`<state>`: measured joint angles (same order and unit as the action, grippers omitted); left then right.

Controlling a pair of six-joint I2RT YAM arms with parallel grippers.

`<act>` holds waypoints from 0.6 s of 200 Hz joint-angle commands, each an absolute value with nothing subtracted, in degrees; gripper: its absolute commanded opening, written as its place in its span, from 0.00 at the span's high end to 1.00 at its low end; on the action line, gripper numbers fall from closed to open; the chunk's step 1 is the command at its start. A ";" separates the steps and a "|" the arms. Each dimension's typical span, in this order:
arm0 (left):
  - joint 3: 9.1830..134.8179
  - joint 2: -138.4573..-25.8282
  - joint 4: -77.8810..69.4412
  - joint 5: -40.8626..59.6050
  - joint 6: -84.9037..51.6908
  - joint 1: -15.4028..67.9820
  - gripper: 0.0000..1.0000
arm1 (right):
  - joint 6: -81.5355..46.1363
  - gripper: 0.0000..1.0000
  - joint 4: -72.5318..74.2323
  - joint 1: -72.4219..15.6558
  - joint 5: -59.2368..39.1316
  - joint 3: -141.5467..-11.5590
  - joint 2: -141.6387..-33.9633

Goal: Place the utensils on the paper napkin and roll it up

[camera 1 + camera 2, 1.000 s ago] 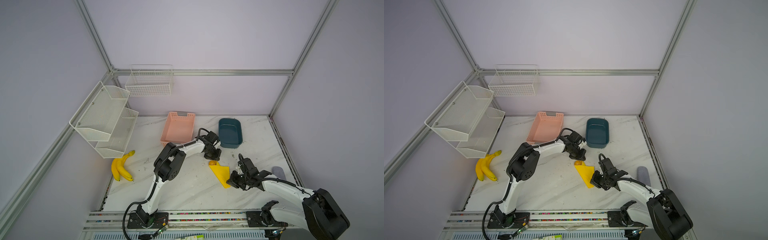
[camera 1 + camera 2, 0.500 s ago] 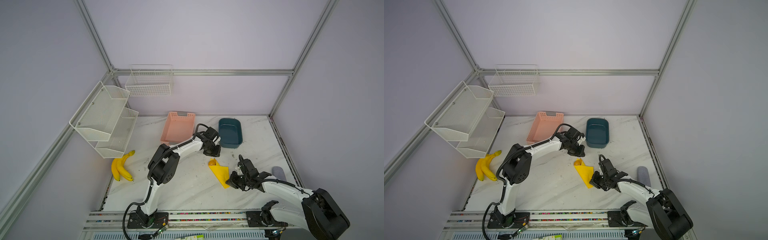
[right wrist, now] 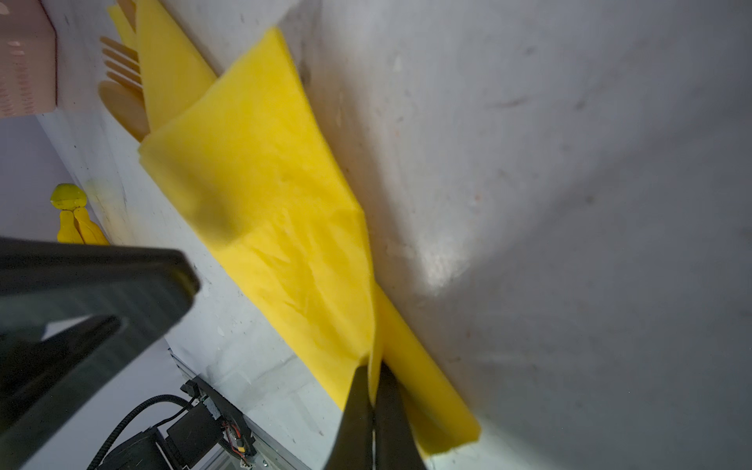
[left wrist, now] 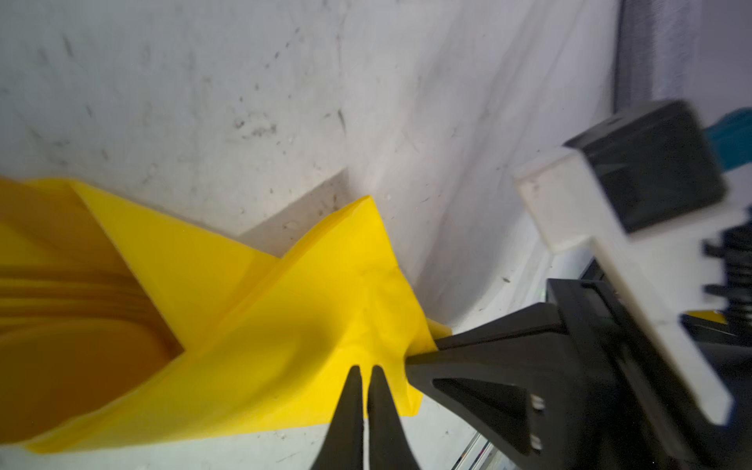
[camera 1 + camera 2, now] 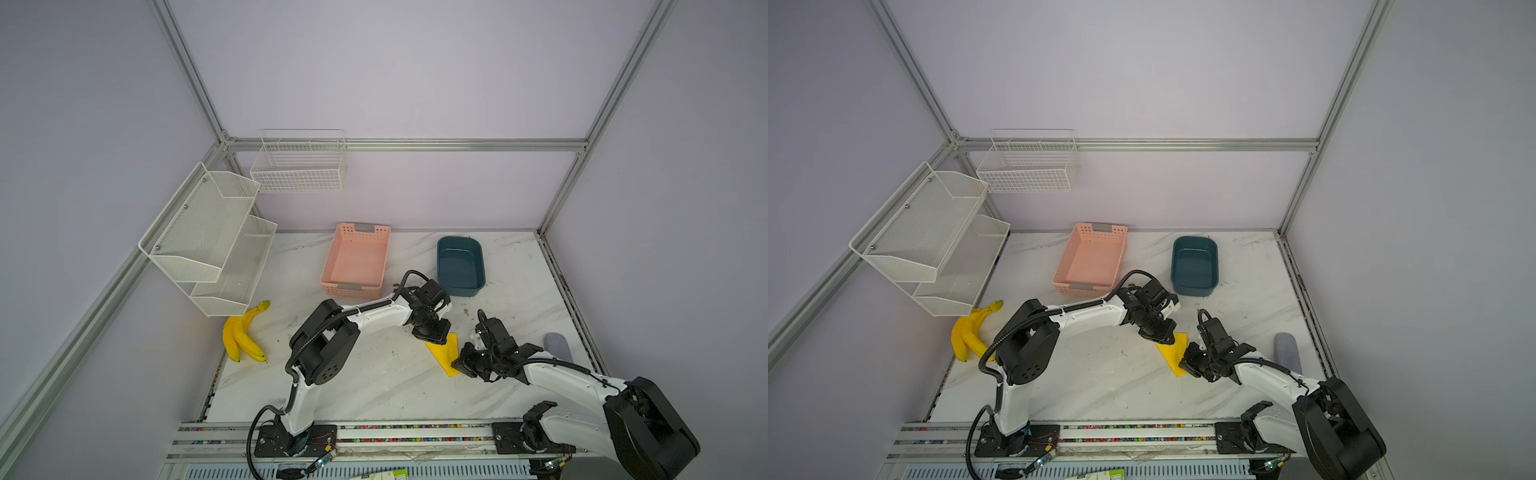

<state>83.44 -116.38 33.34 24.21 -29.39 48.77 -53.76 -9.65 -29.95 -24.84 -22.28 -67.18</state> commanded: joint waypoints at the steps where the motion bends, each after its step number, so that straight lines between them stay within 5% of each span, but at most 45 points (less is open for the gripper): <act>1: 81.11 -116.73 30.05 24.12 -30.08 48.50 0.93 | -54.80 1.00 -12.72 -30.37 -23.15 -23.10 -66.80; 28: 80.66 -118.31 29.62 23.23 -29.64 48.48 0.94 | -54.43 1.00 -14.41 -30.32 -22.84 -24.21 -66.12; 73: 80.44 -119.26 29.65 22.95 -29.18 48.43 0.94 | -52.60 0.80 -22.52 -30.32 -19.77 -30.11 -64.02; 120: 80.62 -119.41 29.58 22.98 -29.00 48.40 0.95 | -46.51 0.73 -29.71 -30.32 -12.66 -37.74 -66.40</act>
<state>82.52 -118.41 30.65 23.79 -29.36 48.75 -50.57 -23.46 -29.95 -17.52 -34.52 -64.97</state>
